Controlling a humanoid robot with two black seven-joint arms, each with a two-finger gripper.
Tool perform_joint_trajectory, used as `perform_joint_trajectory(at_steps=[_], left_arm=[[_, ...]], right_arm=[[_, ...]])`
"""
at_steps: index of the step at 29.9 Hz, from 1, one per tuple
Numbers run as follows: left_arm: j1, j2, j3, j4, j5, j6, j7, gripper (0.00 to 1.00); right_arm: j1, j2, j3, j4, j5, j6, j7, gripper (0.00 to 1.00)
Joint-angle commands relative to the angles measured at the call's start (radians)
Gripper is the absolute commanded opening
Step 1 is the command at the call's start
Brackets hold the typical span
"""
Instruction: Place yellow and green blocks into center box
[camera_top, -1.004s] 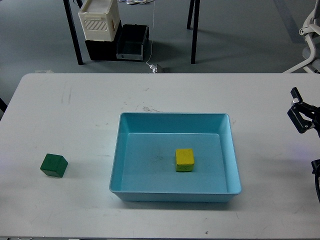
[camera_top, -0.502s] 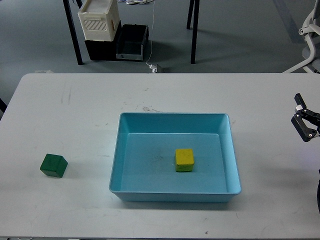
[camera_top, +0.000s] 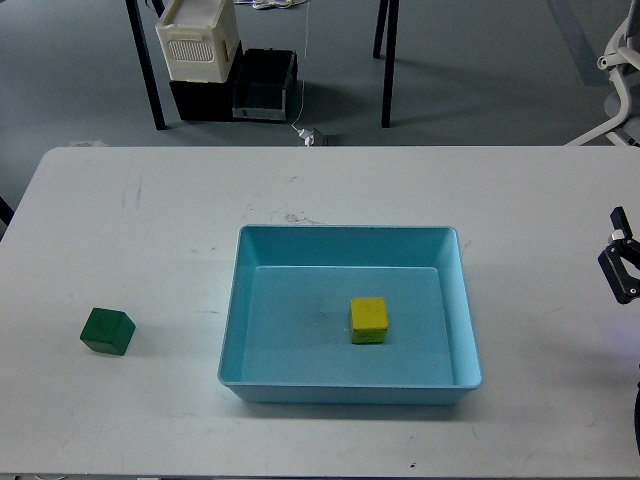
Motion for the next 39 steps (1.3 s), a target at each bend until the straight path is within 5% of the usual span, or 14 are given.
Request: perform_joint_trajectory(at_steps=[1,13,19,24,30,39], left_arm=[[-0.145,0.083,0.157,0.002,0.118,0.015,0.042,1.0],[-1.073,0.031,1.255,0.011,0.701,0.058,0.031,1.0],[-1.418,0.03,1.681,0.014,0.815,0.033,0.035,1.0],[-1.52,0.034,1.84,0.013,0.95,-0.027,0.055,1.0],[-1.532,0.041,1.911,0.025,1.03,-0.027,0.163,1.0],[-1.534,-0.005,2.063,0.115,1.266,-0.027,0.155,1.0]], right_arm=[[-0.022,0.0,-0.032,0.001,0.0,0.007,-0.006,1.0],[-0.031,0.0,-0.041,-0.006,-0.005,0.001,0.001,1.0],[-0.032,0.0,-0.04,-0.016,-0.005,0.001,0.003,1.0],[-0.034,0.0,-0.04,-0.016,-0.006,0.001,0.003,1.0],[-0.034,0.0,-0.04,-0.023,-0.005,0.001,0.003,1.0],[-0.038,0.0,-0.04,-0.026,-0.006,0.0,0.003,1.0]])
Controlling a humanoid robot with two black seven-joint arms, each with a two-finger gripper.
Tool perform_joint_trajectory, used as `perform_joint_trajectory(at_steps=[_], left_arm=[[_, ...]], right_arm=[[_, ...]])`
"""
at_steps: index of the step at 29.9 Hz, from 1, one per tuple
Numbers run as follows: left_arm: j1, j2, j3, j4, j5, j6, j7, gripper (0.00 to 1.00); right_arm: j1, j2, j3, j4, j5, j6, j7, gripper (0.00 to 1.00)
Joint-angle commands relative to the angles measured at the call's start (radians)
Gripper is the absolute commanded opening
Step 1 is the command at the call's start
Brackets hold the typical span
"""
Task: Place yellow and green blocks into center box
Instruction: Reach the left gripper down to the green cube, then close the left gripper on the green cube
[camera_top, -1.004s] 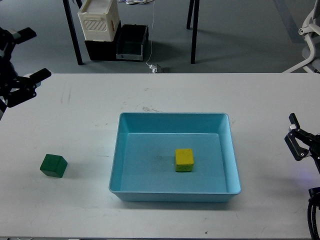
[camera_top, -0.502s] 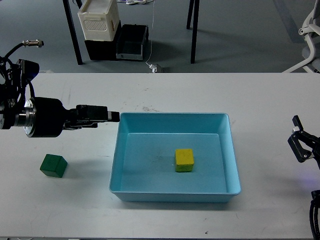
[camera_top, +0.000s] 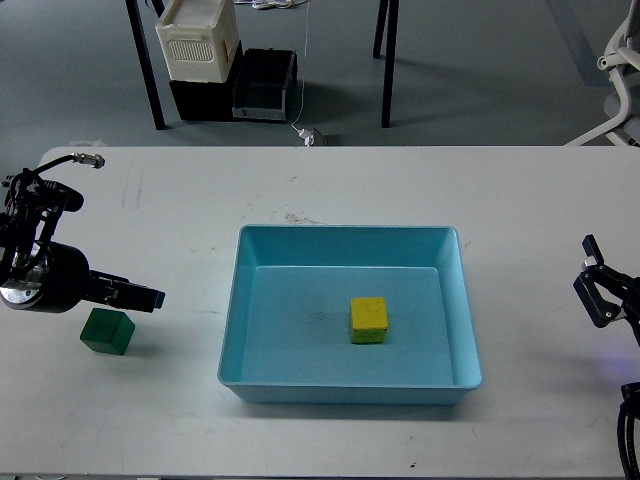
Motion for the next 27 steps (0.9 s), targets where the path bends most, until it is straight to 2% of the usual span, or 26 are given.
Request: perform_joint_trajectory(at_steps=[1,6,21,27], left_arm=[[0.001,-0.013,0.071,0.011,0.07,0.0,-0.009,1.0],[0.001,-0.023,0.099,0.016,0.075,0.0,-0.012,1.0],[0.023,-0.069,0.107,0.128,0.127,0.0,-0.018,1.0],[0.036,-0.07,0.117,0.13,0.133,0.0,-0.019,1.0]], right_arm=[[-0.004,0.0,0.003,0.0,0.0,0.0,0.0,1.0],[-0.007,0.0,0.003,-0.006,0.0,0.0,0.0,1.0],[-0.013,0.0,0.004,-0.005,0.001,0.0,0.0,1.0],[-0.013,0.0,0.004,-0.005,0.001,0.0,0.0,1.0]])
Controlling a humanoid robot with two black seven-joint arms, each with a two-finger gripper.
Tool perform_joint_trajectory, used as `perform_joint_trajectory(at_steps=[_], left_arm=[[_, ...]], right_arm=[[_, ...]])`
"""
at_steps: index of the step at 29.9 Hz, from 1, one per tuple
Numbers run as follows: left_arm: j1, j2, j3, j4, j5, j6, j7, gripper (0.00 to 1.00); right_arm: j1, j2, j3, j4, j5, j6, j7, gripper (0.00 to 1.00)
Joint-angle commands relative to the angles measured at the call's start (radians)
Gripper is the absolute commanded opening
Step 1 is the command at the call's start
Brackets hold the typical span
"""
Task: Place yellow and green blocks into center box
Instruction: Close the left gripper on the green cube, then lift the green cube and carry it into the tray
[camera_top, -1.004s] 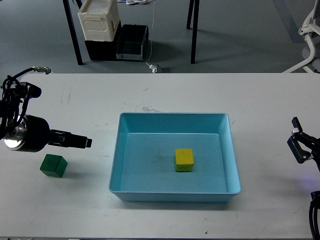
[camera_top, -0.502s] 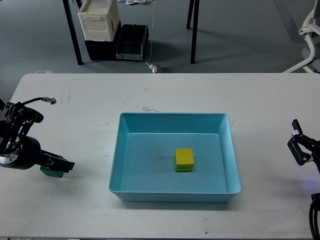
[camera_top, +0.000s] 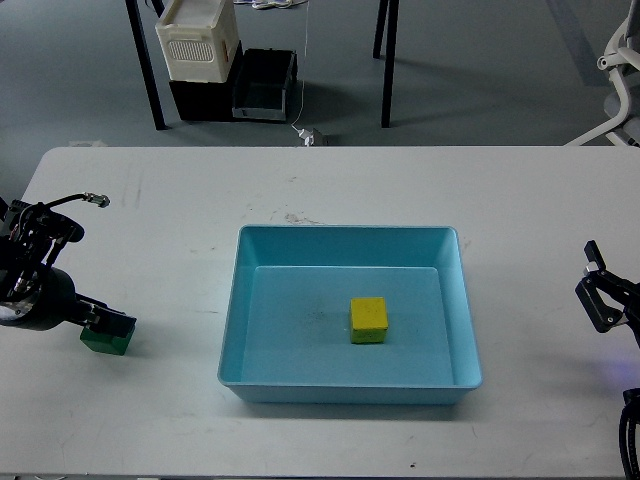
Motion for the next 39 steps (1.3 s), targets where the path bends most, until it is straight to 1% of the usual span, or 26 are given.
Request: perform_joint_trajectory(at_steps=[1,7,13,14,15,16,17,18,19,22,25,27,30,32,33,36,39], left_arm=[[0.006,-0.005,0.005,0.0,0.001,0.0,-0.001,1.0],[0.029,-0.044,0.002,0.004,-0.002,0.0,0.002,1.0],[0.031,-0.048,0.005,0.008,0.001,0.0,0.038,0.99],[0.031,-0.05,0.005,0.008,0.002,0.0,0.048,0.93],[0.031,-0.053,0.007,0.007,0.005,0.0,0.061,0.82],[0.029,-0.054,0.007,0.007,0.01,0.0,0.076,0.74],[0.029,-0.054,0.007,0.007,0.016,0.0,0.09,0.69],[0.029,-0.054,0.007,0.005,0.021,0.0,0.098,0.63],[0.029,-0.054,0.007,0.002,0.03,0.0,0.101,0.54],[0.029,-0.053,0.007,-0.006,0.062,0.0,0.101,0.39],[0.029,-0.054,0.005,-0.004,0.064,0.0,0.116,0.24],[0.023,-0.053,0.005,-0.012,0.064,0.0,0.113,0.19],[0.017,-0.042,0.005,-0.016,0.062,0.0,0.084,0.19],[0.0,-0.039,0.002,-0.029,0.064,0.0,0.078,0.11],[-0.019,-0.038,0.004,-0.045,0.062,0.0,0.078,0.09],[-0.111,-0.022,0.004,-0.093,0.045,0.0,0.064,0.07],[-0.263,-0.028,0.001,-0.145,-0.014,0.0,0.02,0.06]], right_arm=[[0.0,0.0,0.0,0.0,0.0,-0.001,0.0,1.0],[0.0,0.0,0.0,0.0,0.0,0.001,0.0,1.0],[-0.002,0.0,0.001,0.0,0.0,-0.001,0.0,1.0],[-0.002,0.0,0.001,0.0,0.0,-0.001,0.0,1.0],[-0.002,0.0,0.001,0.0,0.0,0.001,0.0,1.0],[-0.002,0.0,0.001,0.0,0.0,0.001,0.0,1.0],[-0.003,0.0,0.001,0.0,0.0,-0.001,0.0,1.0],[-0.003,0.0,0.001,0.0,0.0,-0.001,0.0,1.0],[-0.003,0.0,0.001,0.0,0.0,-0.001,0.0,1.0],[-0.003,0.0,0.001,0.0,0.0,-0.001,0.0,1.0],[-0.003,0.0,0.001,0.0,0.0,-0.001,0.0,1.0],[-0.003,0.0,0.001,0.0,0.0,-0.001,0.0,1.0],[-0.006,0.0,0.001,0.0,0.0,-0.001,0.0,1.0],[-0.006,0.0,0.001,0.0,-0.001,-0.001,0.0,1.0],[-0.006,0.0,0.001,-0.002,0.0,-0.001,0.0,1.0],[-0.006,0.0,0.001,-0.002,-0.001,-0.001,0.001,1.0],[-0.006,0.0,0.003,-0.002,-0.001,-0.002,0.001,1.0]])
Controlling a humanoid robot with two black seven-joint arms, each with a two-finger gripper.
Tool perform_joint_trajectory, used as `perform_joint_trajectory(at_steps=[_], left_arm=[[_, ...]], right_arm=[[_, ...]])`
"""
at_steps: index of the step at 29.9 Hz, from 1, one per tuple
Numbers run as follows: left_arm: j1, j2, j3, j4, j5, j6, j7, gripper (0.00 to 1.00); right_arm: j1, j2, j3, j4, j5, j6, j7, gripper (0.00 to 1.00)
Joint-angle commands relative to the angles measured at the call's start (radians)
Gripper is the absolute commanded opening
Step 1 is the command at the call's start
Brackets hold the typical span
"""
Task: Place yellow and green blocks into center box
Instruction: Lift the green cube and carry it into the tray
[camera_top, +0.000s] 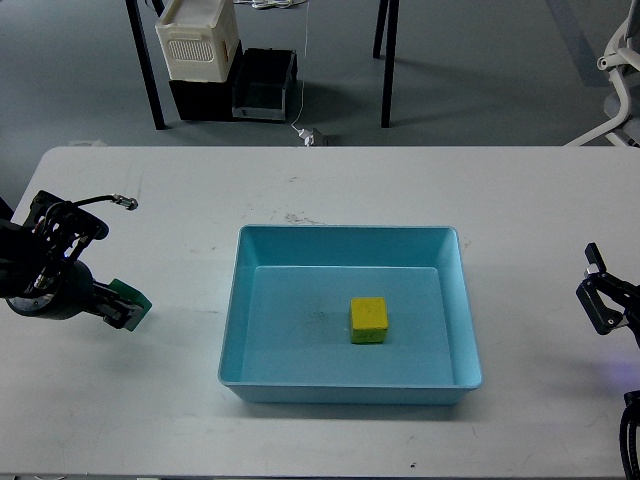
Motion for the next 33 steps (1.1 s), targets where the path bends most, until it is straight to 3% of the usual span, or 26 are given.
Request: perform_joint_trajectory(at_steps=[1,5,9,19,22,33], left_arm=[[-0.187,-0.01,-0.003,-0.05,-0.09,0.0,-0.048,0.06],[-0.358,-0.125,-0.001,-0.049,-0.204,0.0,-0.075,0.06],[-0.416,-0.267,0.0,-0.044,-0.239,0.0,-0.114,0.06],[-0.407,-0.527,0.005,0.045,-0.266,0.0,-0.138,0.07],[-0.393,-0.582,0.061,0.063,-0.264,0.0,-0.138,0.08],[-0.306,-0.631,0.134,0.108,-0.247,0.0,-0.134,0.08]], right_arm=[[0.0,0.0,0.003,-0.002,0.0,-0.003,0.001,1.0],[0.0,0.0,0.011,-0.027,0.0,-0.003,0.001,1.0],[0.0,0.0,0.028,-0.048,0.0,-0.003,0.001,1.0],[0.002,0.0,0.041,-0.079,0.0,-0.003,0.003,1.0],[0.002,0.0,0.041,-0.079,0.0,-0.003,0.004,1.0],[0.003,0.0,0.04,-0.079,0.0,-0.003,0.004,1.0]])
